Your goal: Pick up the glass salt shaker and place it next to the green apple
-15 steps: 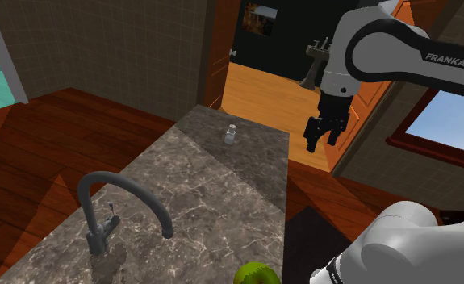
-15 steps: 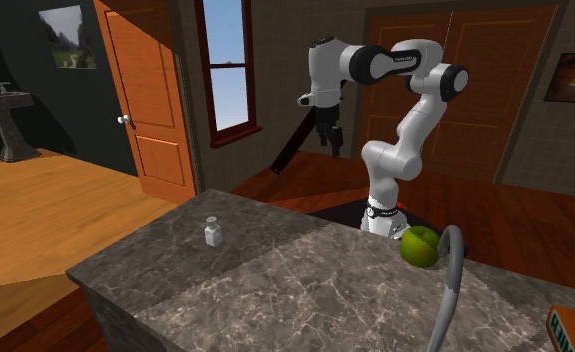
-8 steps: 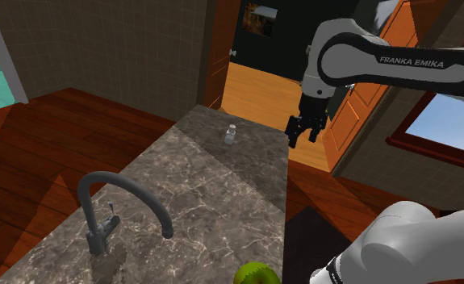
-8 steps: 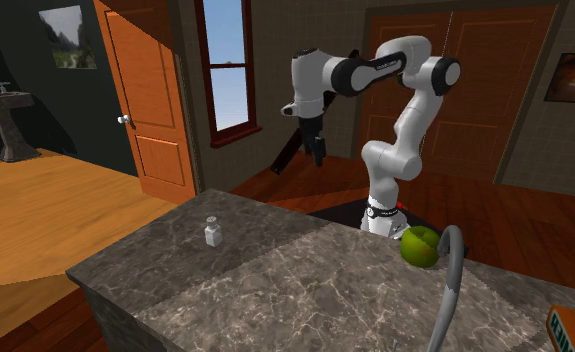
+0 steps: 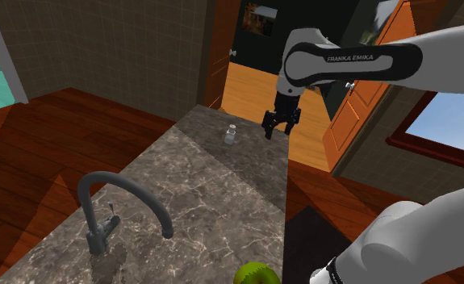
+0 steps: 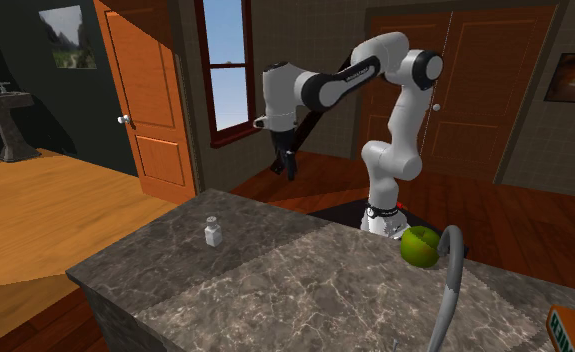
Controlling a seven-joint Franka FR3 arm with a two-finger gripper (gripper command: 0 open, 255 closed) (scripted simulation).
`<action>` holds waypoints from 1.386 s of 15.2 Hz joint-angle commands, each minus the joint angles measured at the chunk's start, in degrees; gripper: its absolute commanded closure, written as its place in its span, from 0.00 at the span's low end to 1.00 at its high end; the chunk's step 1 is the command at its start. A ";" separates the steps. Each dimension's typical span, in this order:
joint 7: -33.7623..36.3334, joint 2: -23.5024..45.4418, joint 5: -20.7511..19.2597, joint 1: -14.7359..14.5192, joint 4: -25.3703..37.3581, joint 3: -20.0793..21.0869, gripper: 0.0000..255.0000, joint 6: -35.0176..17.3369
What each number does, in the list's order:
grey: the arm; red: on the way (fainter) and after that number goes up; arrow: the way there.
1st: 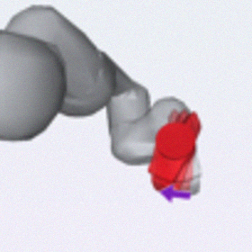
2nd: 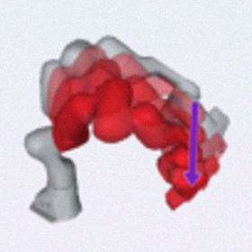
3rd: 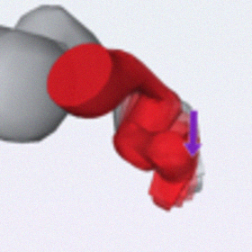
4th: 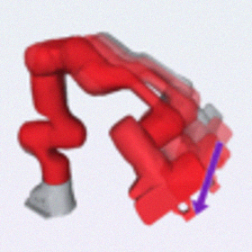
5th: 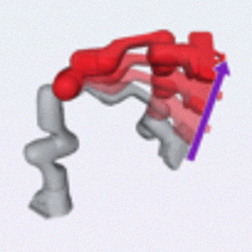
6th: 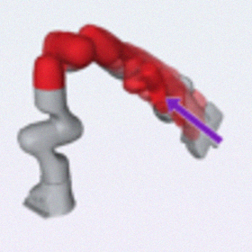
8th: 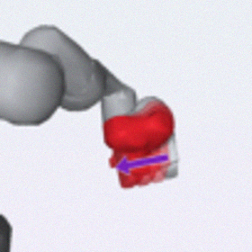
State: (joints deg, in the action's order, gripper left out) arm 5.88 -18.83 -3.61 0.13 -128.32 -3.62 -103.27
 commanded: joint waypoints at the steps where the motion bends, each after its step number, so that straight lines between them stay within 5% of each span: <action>1: -0.40 3.98 0.24 0.01 2.04 -0.33 0.00 -2.67; 10: -2.25 22.55 2.27 0.20 16.76 -1.09 0.00 -9.45; 19: -3.95 42.09 4.77 1.25 38.50 -0.92 0.00 -10.12; 21: -4.01 43.18 4.87 1.33 39.16 -0.87 0.00 -10.66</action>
State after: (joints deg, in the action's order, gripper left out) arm 2.08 23.08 1.11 1.29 -90.52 -4.49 -113.88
